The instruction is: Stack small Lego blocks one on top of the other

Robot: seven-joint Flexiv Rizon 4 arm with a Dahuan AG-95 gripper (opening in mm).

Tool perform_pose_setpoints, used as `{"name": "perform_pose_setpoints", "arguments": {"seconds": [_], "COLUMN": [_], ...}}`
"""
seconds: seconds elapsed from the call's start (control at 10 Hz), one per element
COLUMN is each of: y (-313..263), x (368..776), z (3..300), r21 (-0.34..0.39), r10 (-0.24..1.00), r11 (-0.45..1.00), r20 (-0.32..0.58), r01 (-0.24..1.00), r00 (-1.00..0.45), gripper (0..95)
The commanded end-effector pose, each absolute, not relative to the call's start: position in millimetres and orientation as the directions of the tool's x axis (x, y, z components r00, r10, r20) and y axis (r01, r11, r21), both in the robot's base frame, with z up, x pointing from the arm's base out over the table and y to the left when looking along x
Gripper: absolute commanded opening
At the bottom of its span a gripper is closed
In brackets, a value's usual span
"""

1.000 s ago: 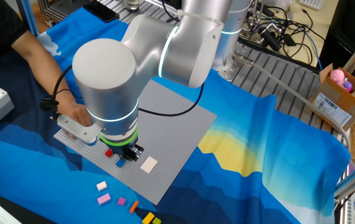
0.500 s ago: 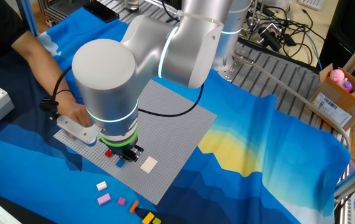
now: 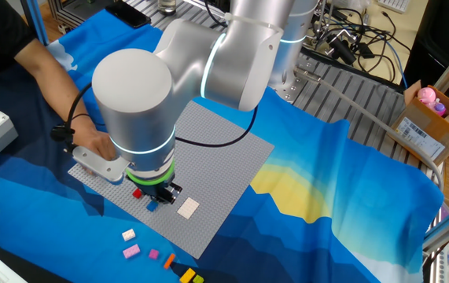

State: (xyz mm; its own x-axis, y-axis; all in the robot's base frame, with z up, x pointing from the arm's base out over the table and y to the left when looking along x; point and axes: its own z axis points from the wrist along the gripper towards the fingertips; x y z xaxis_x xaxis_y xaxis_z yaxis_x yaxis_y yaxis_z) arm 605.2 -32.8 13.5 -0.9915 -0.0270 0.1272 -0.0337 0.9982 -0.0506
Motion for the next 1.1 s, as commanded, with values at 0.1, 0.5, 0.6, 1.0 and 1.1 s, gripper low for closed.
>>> {"name": "perform_pose_setpoints", "arguments": {"seconds": [0.1,0.5,0.6,1.0,1.1], "y": [-32.8,-33.3,-34.7,-35.1,-35.2], "x": [606.4,607.5,608.0,607.3,607.3], "z": [11.2,11.2,10.6,10.1,10.0], "r21": [-0.05,-0.054,-0.057,-0.053,-0.057], "r10": [-0.028,-0.026,-0.029,-0.03,-0.031], "r11": [0.998,0.998,0.998,0.998,0.998], "r20": [0.128,0.129,0.129,0.131,0.131], "r01": [-0.035,-0.033,-0.037,-0.037,-0.039], "r00": [-0.991,-0.991,-0.991,-0.991,-0.991], "gripper": [0.0,0.0,0.0,0.0,0.0]}}
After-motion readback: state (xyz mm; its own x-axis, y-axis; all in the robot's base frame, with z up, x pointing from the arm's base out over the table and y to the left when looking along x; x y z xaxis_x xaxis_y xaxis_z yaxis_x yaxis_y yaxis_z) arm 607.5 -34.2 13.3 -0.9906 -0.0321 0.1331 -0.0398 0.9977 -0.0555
